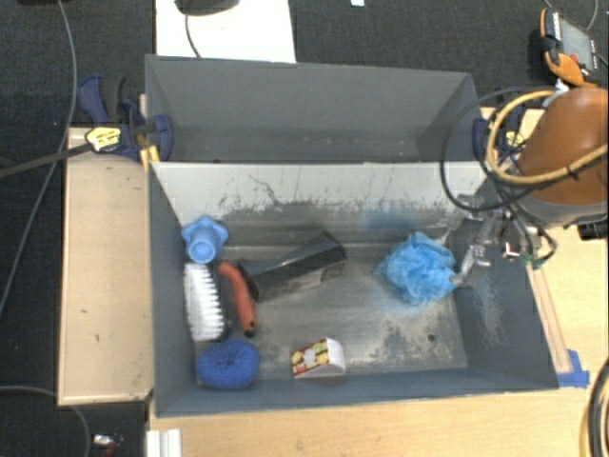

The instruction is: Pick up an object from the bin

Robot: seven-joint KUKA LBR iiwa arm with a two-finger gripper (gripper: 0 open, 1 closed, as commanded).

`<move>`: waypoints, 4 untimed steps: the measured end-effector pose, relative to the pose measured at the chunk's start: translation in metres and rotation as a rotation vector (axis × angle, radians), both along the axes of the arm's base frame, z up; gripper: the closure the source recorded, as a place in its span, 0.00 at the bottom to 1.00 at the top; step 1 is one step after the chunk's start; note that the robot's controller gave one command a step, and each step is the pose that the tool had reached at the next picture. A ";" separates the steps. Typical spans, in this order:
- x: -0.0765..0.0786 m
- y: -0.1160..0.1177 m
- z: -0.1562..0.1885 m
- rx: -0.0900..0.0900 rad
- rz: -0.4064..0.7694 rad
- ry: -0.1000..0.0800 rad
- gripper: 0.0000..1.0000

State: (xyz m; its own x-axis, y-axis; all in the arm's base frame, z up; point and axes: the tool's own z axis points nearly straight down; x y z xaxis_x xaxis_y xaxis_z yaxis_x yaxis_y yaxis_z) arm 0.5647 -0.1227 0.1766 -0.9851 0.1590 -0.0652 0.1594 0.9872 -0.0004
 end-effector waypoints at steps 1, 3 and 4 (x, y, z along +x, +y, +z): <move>-0.004 0.001 -0.080 0.006 -0.036 0.012 1.00; 0.007 0.033 -0.103 -0.005 0.079 0.004 1.00; 0.012 0.038 -0.103 0.024 -0.365 0.004 1.00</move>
Offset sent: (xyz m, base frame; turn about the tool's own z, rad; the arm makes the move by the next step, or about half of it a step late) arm 0.0000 0.0000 0.0000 0.0000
